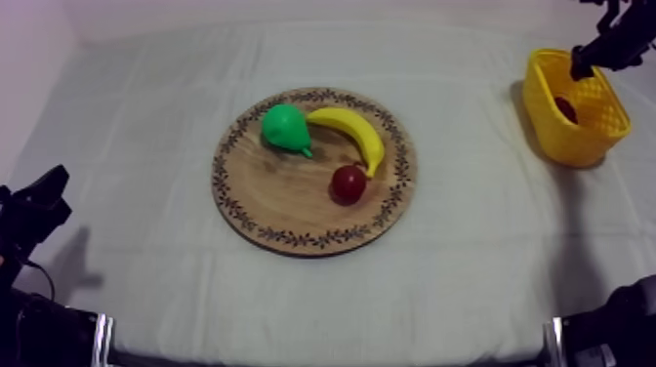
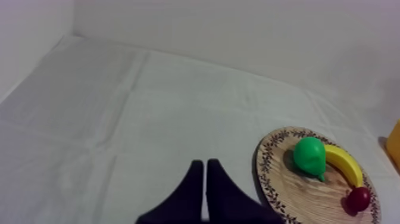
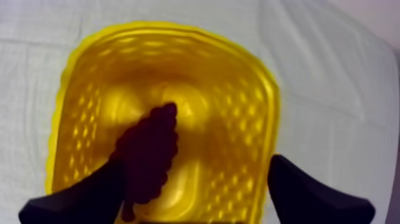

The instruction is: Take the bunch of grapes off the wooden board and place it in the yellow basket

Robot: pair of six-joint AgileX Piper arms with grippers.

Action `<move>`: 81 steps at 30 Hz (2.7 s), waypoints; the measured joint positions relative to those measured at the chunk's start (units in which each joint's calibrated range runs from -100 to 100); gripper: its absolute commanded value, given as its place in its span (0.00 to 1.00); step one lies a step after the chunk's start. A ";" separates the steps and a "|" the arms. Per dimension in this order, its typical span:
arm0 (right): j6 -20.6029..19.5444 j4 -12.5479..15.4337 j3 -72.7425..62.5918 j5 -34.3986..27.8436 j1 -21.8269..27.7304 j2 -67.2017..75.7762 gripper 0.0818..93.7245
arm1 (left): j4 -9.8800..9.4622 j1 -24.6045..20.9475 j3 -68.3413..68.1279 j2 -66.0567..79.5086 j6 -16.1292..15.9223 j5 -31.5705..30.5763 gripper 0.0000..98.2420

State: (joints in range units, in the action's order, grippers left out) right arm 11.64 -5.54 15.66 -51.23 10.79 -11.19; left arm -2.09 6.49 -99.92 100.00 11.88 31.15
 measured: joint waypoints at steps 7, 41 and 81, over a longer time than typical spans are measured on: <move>-4.10 -0.53 8.68 6.95 0.73 10.27 0.70 | 0.00 0.00 0.00 0.00 0.00 0.00 0.00; -6.67 -2.01 65.36 14.97 -5.01 83.97 0.31 | 0.00 0.00 0.00 0.00 0.00 0.00 0.00; -2.65 6.14 84.07 14.28 -13.09 106.91 0.01 | 0.00 0.00 0.00 0.00 0.00 0.00 0.00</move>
State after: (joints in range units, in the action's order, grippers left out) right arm 8.99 0.60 99.74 -36.96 -2.31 95.72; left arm -2.09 6.49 -99.92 100.00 11.88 31.15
